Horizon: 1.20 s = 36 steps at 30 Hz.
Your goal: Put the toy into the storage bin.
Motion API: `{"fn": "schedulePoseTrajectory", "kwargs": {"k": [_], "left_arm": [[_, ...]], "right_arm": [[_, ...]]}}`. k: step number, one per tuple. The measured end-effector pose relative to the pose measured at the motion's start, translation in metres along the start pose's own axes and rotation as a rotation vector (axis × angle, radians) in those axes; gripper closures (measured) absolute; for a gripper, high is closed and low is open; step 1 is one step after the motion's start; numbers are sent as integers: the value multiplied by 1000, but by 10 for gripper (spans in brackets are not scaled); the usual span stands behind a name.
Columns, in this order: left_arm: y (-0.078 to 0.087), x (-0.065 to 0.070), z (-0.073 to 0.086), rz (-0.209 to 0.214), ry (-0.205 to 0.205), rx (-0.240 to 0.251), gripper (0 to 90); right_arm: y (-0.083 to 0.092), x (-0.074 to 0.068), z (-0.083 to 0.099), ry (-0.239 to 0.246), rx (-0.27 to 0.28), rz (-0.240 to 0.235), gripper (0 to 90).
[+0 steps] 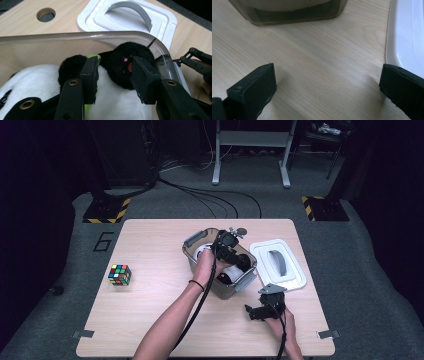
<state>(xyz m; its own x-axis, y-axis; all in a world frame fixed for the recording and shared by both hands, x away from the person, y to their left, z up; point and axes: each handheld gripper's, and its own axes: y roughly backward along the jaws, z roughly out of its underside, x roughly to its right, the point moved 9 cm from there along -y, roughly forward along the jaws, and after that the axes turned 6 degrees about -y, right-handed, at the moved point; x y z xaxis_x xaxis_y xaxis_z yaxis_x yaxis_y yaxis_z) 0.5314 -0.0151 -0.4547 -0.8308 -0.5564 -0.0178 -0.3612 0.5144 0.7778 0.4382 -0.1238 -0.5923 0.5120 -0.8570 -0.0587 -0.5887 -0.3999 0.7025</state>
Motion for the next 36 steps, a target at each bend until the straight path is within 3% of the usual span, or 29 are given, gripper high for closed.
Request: {"fn": "schedulePoseTrajectory", "kwargs": {"k": [4,8,12,16,19,20,28,36], "left_arm": [[-1,0,3,1,10,-11,578],[-5,0,8,-3,-9,-53,586],[-8,2,6,-33,-25,-59,588],[-4,0,5,-21,-10,-42,576],[2,-2,5,-13,-2,-24,496],[6,-5,5,-37,7,-8,445],[29,-10,4,-60,28,68,209],[61,-24,19,-104,46,119,111]], "right_arm": [[0,-1,0,-6,-1,-6,0],[0,-2,-1,-27,4,1,0],[0,-2,0,-23,3,-4,0],[0,-2,-1,-23,3,0,0],[0,-2,0,-24,3,0,0],[0,-2,-1,-25,5,1,0],[0,-2,-1,-25,5,1,0],[0,-2,-1,-26,5,1,0]]}}
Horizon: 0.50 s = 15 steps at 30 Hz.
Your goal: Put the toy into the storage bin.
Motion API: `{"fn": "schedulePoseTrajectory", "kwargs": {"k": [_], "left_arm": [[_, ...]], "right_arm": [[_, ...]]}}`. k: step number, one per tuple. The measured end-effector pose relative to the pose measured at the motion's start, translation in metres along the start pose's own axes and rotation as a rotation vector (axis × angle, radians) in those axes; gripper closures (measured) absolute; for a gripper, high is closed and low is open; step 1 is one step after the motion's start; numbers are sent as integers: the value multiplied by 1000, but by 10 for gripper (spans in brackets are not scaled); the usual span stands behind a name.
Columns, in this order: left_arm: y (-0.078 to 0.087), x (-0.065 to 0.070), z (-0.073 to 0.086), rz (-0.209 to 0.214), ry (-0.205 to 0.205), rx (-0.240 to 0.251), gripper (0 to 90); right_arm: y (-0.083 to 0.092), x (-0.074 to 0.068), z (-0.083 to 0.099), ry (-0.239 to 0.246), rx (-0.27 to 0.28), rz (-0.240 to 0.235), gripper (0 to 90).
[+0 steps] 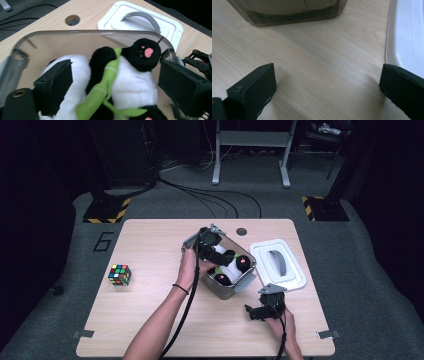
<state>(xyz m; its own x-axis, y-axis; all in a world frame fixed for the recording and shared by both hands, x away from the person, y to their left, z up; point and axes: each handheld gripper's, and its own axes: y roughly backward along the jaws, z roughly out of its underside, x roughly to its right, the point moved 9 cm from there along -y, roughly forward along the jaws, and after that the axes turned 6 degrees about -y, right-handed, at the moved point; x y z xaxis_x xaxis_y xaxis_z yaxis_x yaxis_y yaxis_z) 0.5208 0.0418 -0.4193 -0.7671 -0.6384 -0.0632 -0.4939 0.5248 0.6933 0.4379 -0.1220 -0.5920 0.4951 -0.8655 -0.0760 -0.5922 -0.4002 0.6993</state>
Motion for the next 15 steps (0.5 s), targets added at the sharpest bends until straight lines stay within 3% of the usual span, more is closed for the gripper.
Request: {"fn": "schedulePoseTrajectory", "kwargs": {"k": [15], "left_arm": [[45,-38,30,-73,59,48,51]], "right_arm": [[0,1,1,15,-4,-3,0]]}}
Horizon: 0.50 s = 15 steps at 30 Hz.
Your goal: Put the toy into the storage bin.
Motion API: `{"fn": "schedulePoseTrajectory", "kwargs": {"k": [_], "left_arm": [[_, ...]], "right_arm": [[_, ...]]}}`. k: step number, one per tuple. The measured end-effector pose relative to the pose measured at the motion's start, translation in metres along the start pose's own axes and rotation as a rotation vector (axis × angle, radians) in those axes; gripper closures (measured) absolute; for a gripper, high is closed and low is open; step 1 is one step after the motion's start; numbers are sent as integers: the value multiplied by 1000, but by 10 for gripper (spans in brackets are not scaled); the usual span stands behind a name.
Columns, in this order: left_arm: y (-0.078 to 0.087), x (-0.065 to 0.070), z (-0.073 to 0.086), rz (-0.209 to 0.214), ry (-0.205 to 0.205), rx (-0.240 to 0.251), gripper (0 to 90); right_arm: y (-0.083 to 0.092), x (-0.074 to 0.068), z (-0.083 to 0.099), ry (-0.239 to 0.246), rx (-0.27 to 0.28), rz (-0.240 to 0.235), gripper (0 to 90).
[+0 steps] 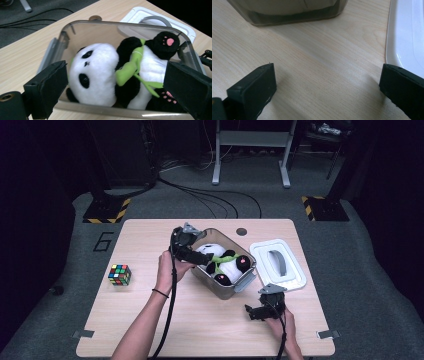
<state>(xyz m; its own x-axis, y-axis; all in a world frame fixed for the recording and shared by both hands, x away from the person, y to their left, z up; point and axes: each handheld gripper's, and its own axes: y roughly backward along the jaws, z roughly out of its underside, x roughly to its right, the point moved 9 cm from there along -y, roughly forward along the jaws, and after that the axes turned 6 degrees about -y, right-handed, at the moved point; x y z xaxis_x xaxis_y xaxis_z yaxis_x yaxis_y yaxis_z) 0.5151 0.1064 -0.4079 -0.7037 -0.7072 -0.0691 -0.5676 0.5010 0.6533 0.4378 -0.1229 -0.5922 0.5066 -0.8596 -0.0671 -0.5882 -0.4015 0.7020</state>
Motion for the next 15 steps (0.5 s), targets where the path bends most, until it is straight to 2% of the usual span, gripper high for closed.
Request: {"fn": "schedulePoseTrajectory", "kwargs": {"k": [5,13,15], "left_arm": [[12,-13,10,-30,29,22,33],[27,-33,30,-81,56,29,22],[31,-39,37,-98,73,36,21]], "right_arm": [[0,0,0,1,-1,0,0],[0,0,0,2,0,0,0],[0,0,0,1,0,0,0]]}}
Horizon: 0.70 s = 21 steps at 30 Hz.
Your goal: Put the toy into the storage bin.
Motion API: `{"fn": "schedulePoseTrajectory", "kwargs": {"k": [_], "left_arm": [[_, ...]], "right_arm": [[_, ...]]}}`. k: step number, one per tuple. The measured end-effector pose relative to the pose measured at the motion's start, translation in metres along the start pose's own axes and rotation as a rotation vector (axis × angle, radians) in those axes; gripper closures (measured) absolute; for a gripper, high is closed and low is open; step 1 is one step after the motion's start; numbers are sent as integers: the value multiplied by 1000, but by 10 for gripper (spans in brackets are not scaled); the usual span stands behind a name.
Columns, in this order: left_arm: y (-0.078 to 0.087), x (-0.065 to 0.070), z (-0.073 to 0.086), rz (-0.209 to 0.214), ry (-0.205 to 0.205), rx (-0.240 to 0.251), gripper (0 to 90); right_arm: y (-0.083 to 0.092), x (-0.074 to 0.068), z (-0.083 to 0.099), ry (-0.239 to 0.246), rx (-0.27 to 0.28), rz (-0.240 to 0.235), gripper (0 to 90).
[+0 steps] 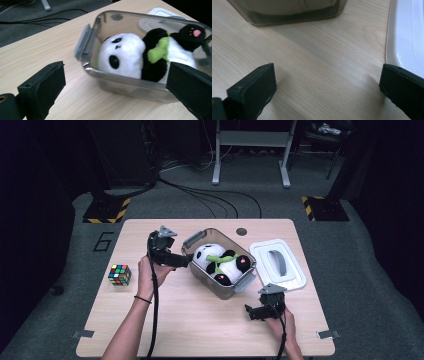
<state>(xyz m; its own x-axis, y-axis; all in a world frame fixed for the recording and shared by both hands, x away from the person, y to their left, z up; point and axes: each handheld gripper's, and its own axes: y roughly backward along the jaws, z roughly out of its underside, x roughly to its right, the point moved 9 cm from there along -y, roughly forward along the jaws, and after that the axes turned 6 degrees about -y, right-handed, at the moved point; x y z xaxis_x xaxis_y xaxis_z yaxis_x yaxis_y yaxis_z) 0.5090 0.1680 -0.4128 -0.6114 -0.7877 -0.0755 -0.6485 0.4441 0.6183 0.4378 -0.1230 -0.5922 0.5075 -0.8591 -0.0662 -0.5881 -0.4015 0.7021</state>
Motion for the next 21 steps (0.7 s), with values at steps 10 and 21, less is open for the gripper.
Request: {"fn": "schedulePoseTrajectory", "kwargs": {"k": [10,21], "left_arm": [[16,-33,28,-66,69,13,2],[24,-65,59,-143,147,23,0]], "right_arm": [[0,0,0,1,0,0,0],[0,0,0,-2,1,0,0]]}}
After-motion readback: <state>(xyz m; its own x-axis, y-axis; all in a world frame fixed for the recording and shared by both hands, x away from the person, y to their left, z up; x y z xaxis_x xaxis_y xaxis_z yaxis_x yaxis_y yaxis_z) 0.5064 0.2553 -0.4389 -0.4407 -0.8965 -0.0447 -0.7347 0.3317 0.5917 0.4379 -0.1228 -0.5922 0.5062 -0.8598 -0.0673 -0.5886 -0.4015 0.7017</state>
